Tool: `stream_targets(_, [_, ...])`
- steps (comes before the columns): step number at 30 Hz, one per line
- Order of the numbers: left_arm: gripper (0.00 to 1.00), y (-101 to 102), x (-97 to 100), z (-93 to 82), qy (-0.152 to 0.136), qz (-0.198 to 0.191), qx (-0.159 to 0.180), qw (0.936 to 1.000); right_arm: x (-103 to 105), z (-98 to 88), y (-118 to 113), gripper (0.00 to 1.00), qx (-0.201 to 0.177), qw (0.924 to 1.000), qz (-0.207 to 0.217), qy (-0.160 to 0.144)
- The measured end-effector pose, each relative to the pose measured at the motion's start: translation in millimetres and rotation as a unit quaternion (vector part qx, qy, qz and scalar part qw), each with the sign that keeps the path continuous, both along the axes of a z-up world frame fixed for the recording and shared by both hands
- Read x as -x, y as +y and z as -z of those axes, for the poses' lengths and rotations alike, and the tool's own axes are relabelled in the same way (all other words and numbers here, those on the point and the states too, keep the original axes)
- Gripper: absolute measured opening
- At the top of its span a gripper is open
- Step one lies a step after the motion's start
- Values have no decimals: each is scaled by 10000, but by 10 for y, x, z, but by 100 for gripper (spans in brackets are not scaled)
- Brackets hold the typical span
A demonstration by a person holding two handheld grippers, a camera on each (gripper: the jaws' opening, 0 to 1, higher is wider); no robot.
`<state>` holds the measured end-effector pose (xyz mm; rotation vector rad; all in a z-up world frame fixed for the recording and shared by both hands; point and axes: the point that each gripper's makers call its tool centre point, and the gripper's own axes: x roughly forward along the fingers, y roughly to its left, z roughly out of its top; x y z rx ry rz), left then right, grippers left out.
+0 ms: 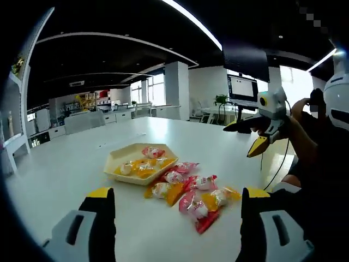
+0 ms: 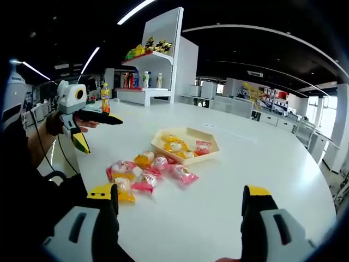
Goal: Pick up the marshmallows scattered on the table and place them into the bowl on the table
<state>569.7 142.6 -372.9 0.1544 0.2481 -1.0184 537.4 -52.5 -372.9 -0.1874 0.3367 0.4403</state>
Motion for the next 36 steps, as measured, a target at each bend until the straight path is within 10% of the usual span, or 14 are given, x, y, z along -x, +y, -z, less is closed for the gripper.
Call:
stream_targets(19, [94, 74, 13, 17, -173, -65, -84, 9998, -184, 111, 36, 89, -9, 9999, -32, 128])
stream_targets(36, [91, 42, -10, 117, -162, -18, -251, 9996, -889, 571, 72, 82, -132, 9991, -67, 407])
